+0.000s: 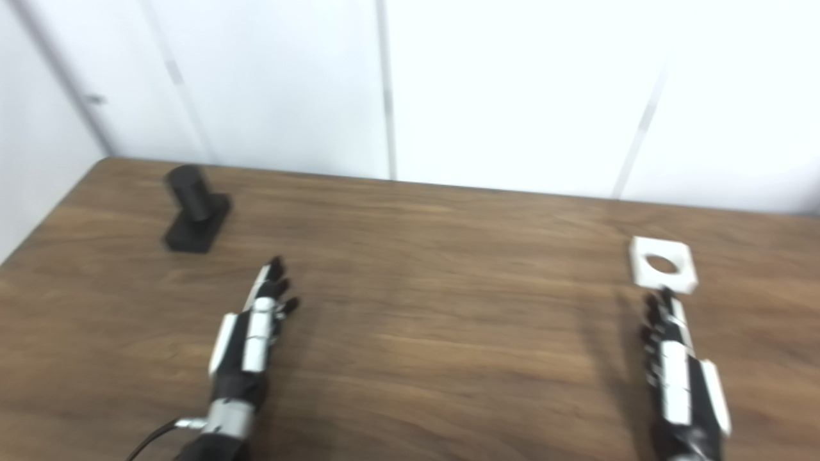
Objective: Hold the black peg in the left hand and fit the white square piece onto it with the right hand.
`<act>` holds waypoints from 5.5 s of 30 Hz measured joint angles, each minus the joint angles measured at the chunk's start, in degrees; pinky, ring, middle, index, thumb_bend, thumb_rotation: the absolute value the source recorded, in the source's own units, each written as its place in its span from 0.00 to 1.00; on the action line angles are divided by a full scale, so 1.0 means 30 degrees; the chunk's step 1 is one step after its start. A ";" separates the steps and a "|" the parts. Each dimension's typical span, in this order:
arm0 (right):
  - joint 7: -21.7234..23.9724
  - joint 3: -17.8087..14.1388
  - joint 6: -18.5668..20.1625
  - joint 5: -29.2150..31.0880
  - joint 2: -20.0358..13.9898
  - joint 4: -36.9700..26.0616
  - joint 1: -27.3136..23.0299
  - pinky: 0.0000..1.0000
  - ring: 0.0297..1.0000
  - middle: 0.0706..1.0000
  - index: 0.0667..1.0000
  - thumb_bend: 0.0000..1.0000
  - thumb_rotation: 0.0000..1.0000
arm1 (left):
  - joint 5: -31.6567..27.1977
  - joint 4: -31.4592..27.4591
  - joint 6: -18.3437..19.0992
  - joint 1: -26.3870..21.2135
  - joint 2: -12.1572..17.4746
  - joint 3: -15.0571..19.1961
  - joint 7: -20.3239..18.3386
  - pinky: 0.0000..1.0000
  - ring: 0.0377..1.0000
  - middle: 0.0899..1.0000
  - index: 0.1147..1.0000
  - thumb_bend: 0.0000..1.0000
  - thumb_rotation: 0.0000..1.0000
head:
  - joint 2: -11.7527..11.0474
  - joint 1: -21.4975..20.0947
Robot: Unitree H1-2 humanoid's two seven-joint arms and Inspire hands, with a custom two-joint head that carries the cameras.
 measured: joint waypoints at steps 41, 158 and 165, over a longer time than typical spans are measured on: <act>0.0330 -0.0051 0.0167 0.1709 -0.0358 0.0156 -0.0037 1.00 1.00 1.00 1.00 0.67 1.00 | 0.4437 -0.1834 0.1168 0.0062 -0.0003 -0.0634 0.0946 0.88 0.91 0.91 0.91 0.89 0.53 | -0.0500 -0.0027; -0.0278 0.0818 0.0420 0.0490 -0.0337 -0.0309 0.0314 0.99 1.00 0.97 1.00 0.60 1.00 | 1.5113 1.2872 0.8420 -1.1079 0.7176 0.0712 0.2962 0.76 0.82 0.80 0.66 0.90 0.53 | 0.0379 -0.1199; -0.0304 0.0848 0.0688 0.0426 -0.0324 -0.0541 0.0363 1.00 1.00 0.97 1.00 0.59 1.00 | 1.6569 1.3407 0.8440 -1.1091 0.6813 0.0437 0.3430 0.77 0.84 0.83 0.73 0.92 0.57 | 0.0497 -0.1199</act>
